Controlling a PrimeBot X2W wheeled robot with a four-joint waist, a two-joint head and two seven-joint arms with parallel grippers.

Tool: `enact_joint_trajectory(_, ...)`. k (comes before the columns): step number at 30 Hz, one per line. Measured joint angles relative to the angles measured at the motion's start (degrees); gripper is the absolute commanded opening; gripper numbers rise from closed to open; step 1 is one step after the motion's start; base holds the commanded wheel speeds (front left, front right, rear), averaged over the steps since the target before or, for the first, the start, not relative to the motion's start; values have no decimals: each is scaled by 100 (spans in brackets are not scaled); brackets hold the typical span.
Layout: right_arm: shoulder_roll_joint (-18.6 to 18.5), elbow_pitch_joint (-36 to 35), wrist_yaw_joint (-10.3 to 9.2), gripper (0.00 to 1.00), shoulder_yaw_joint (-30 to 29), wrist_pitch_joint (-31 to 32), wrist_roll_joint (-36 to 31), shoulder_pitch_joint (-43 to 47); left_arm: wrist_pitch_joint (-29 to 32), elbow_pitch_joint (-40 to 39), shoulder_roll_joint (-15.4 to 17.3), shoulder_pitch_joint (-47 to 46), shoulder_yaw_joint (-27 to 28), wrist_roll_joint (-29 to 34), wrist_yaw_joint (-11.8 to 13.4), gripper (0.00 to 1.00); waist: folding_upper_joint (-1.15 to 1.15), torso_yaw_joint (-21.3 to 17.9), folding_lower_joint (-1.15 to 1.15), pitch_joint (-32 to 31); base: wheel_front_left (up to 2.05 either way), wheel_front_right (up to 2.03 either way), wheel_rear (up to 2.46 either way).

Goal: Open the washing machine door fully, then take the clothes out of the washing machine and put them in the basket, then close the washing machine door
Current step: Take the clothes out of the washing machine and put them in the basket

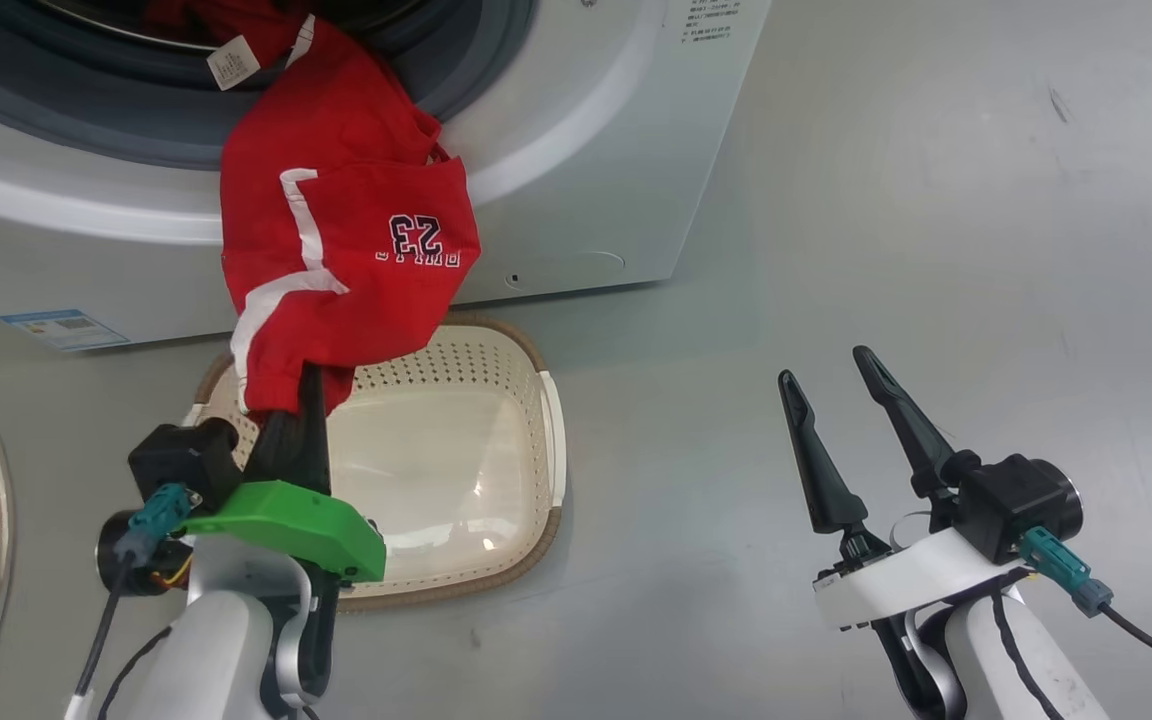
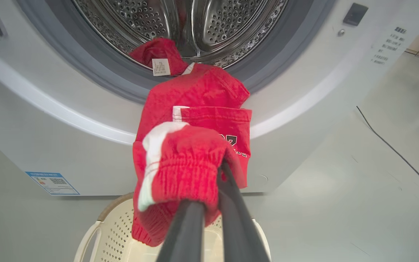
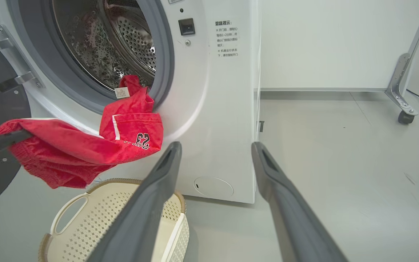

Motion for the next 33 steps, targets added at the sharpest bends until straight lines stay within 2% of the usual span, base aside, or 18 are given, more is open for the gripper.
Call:
enact_joint_trajectory(11,0,-186,40,100,-3,0,10,-196,255,903,-77,-78,-125,-299,-120,0,0,-182,0,499,0,0,0)
enact_joint_trajectory(21,-2,-307,42,100,65,0,175,-641,356,1990,-89,-864,159,-505,-143,0,0,-440,0,1124,0,0,0)
enact_joint_trajectory(33,-3,-361,42,100,81,0,366,-926,405,2902,-89,-1637,399,-603,-169,0,0,-736,0,1622,0,0,0)
